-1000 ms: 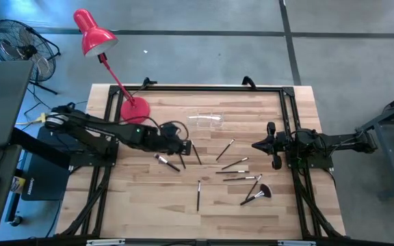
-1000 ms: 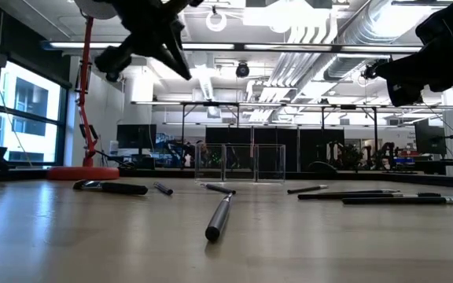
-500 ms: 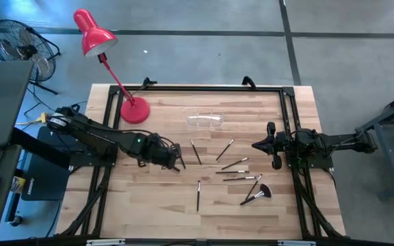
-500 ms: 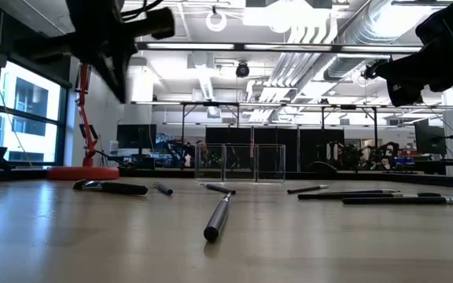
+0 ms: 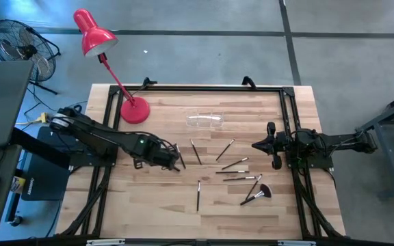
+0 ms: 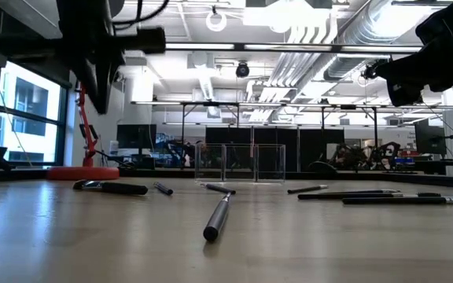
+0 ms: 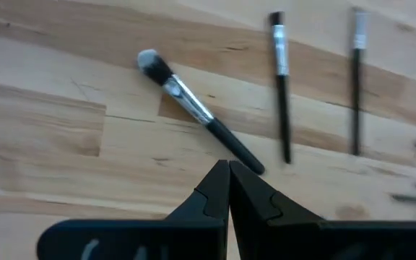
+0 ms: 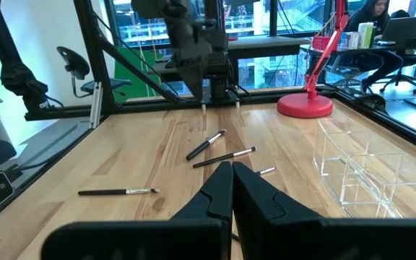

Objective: Put items in baskets/containers
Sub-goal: Put the foundation brush into the transparent organizer

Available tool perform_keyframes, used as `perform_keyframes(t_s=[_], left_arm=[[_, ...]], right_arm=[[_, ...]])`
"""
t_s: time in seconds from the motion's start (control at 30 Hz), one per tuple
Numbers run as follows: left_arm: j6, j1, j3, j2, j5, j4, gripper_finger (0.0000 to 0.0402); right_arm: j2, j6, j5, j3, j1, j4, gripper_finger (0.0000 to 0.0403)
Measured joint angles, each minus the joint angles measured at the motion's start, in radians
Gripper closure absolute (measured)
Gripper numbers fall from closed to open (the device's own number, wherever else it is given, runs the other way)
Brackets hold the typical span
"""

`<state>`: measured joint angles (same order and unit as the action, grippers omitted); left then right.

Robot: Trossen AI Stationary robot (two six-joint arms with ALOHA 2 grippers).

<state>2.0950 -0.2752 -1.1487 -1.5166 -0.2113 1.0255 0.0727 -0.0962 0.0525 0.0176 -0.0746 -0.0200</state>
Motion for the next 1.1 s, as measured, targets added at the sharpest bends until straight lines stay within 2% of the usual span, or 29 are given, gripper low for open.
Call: perform_keyframes(t_s=[0.17,0.4,0.5,0.6,0.9,1.1], left_arm=[[0.010,0.000,0.000,-0.072,0.082,-0.002,0.0373],[0.107,0.000,0.000,-0.157,0.150,-0.027,0.0275],[0.173,0.000,0.001,-0.167,0.141,-0.045,0.0241],[0.227,0.003,-0.001,-0.164,0.064,-0.073,0.0218],[0.265,0.036,0.000,-0.165,-0.059,-0.106,0.0204],[0.270,0.033,-0.001,-0.194,-0.071,-0.144,0.0204]], right_arm=[[0.000,0.000,0.000,0.000,0.000,0.000,0.0402],[0.000,0.000,0.000,0.000,0.000,-0.001,0.0402],[0.000,0.000,0.000,0.000,0.000,-0.001,0.0402],[0.000,0.000,0.000,0.000,0.000,-0.001,0.0402],[0.000,0.000,0.000,0.000,0.000,-0.001,0.0402],[0.000,0.000,0.000,0.000,0.000,-0.001,0.0402]])
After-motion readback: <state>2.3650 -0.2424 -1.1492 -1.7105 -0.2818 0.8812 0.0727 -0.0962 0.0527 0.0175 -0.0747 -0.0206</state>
